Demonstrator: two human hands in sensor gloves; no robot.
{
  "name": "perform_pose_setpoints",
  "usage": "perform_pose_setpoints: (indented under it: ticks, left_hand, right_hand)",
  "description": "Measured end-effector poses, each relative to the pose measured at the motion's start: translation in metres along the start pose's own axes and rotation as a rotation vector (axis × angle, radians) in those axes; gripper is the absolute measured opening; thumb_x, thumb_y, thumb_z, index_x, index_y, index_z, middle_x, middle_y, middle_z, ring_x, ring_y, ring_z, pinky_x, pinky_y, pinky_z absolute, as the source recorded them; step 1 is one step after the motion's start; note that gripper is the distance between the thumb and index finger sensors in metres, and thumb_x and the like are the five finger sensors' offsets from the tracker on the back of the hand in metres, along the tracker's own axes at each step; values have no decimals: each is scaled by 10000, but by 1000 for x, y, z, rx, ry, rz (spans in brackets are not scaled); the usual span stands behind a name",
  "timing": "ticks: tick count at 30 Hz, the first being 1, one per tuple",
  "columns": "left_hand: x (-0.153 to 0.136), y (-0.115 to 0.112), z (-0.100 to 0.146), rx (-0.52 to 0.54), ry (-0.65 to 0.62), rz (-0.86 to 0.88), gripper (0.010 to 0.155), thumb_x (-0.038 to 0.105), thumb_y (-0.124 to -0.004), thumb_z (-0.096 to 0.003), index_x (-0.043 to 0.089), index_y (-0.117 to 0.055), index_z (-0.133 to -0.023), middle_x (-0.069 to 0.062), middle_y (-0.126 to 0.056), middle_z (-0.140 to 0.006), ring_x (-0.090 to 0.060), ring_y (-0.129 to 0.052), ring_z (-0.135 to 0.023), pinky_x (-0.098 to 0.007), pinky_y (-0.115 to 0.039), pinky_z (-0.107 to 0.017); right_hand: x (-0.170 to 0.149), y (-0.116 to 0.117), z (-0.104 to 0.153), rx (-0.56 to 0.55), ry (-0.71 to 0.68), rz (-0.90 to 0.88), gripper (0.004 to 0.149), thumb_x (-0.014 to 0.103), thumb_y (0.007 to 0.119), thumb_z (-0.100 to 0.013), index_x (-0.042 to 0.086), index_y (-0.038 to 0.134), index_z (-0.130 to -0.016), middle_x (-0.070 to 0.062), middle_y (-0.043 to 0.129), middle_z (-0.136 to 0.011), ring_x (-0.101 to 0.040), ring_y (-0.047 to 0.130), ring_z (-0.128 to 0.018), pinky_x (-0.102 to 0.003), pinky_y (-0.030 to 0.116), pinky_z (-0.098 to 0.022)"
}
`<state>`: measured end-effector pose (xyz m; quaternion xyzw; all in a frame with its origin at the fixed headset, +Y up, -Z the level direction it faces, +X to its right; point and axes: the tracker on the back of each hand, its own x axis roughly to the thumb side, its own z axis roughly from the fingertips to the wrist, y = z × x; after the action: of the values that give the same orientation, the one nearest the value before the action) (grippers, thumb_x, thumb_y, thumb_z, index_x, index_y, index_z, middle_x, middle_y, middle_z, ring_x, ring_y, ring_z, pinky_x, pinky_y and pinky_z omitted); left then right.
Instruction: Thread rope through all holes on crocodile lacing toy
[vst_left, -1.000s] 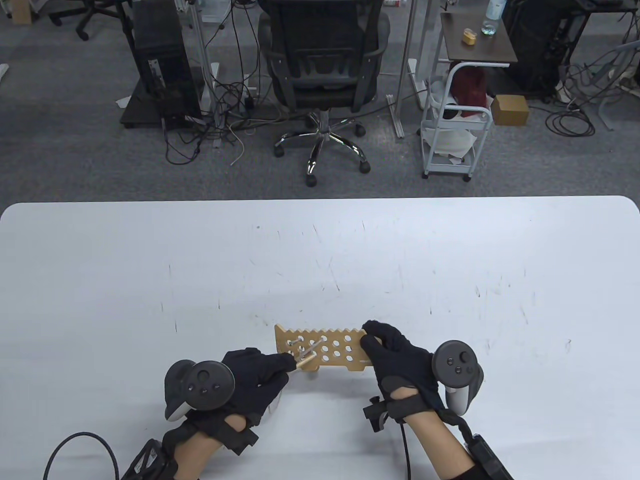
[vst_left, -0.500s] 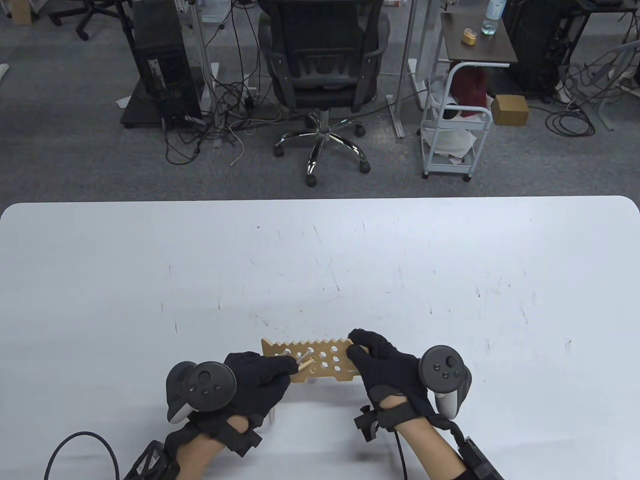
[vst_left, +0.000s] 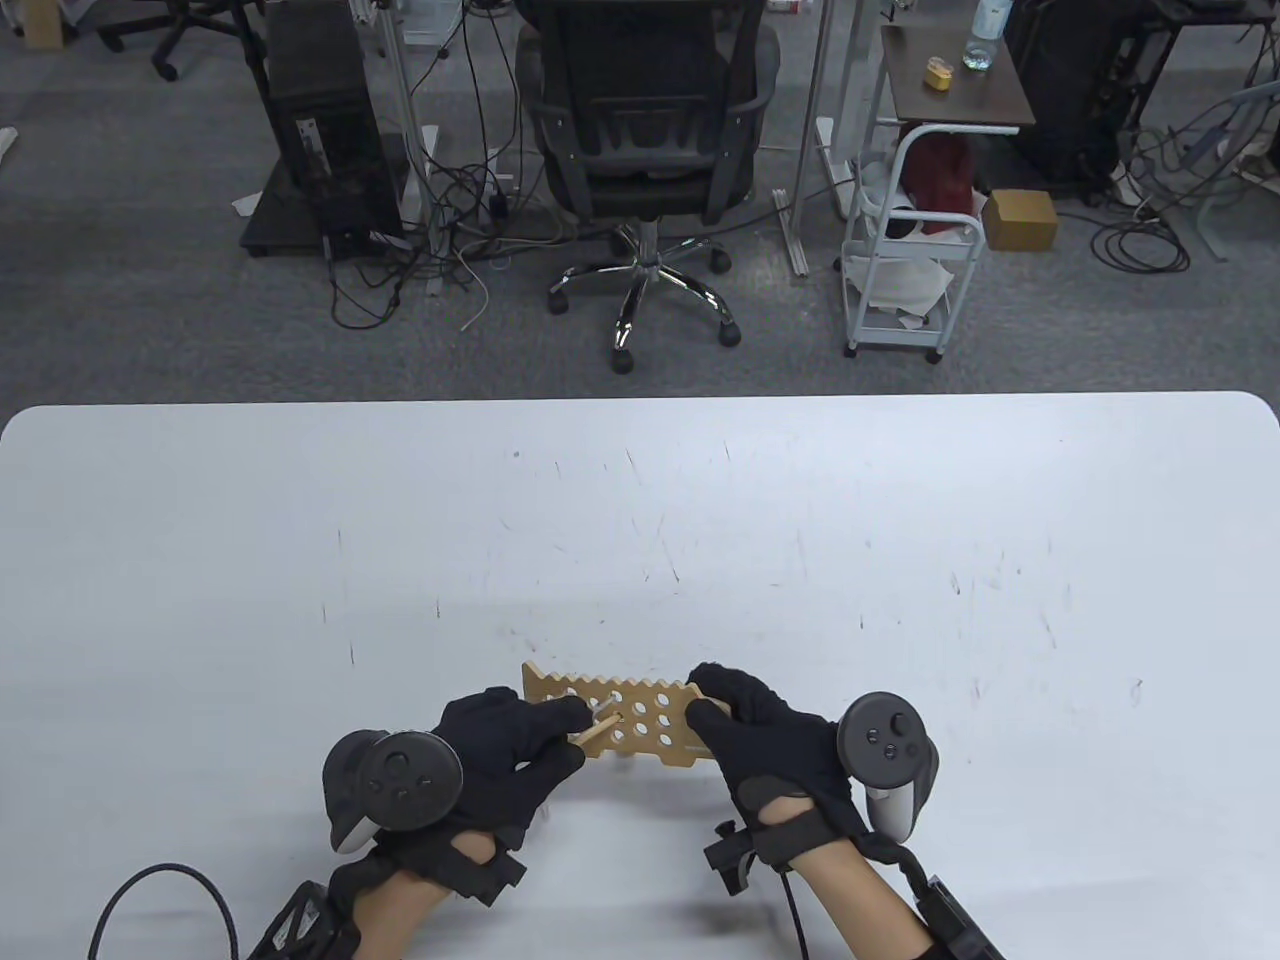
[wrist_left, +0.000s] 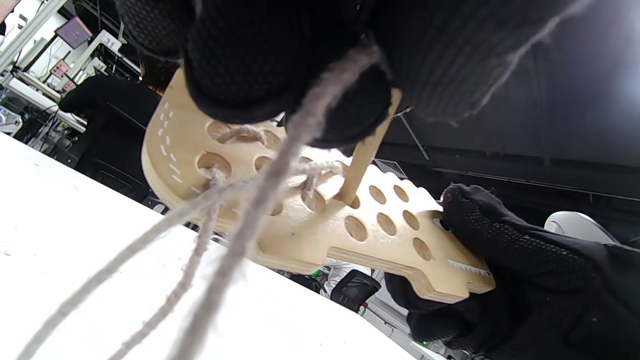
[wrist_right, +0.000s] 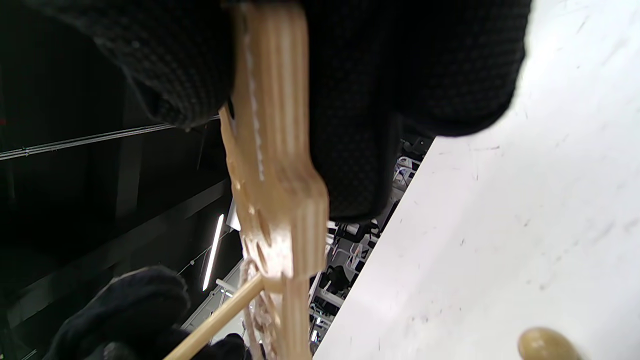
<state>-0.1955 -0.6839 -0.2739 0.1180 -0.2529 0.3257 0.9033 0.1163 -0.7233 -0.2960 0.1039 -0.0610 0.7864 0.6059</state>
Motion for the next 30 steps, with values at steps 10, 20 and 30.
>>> perform_pose_setpoints:
  ticks: [10, 20, 30]
  left_hand:
    - [0, 1, 3, 41, 33, -58, 615, 533, -902, -370, 476, -717, -954, 0, -655, -1061, -305, -592, -991, -588, -362, -784]
    - [-1, 0, 3, 23, 60, -73, 667, 562, -897, -367, 513, -662, -989, -10, -518, -1139, -331, -422, -1083, -621, -253, -785]
    - [-1, -1, 3, 26, 69, -94, 674, 567, -899, -365, 517, -658, -992, -10, -510, -1143, -336, -399, -1088, -623, -239, -784]
  right_hand:
    - [5, 10, 4, 65, -13, -31, 505, 345, 888, -425, 89, 805, -852, -86, 1043, -679, -269, 1106, -481, -414, 873, -370]
    - [13, 20, 7, 148, -56, -46, 523, 305, 912, -420, 77, 783, -873, -105, 1022, -713, -293, 1090, -517, -425, 866, -389]
    - [17, 26, 10, 183, -73, -66, 544, 283, 926, -410, 71, 769, -886, -117, 1010, -733, -303, 1078, -541, -426, 861, -405]
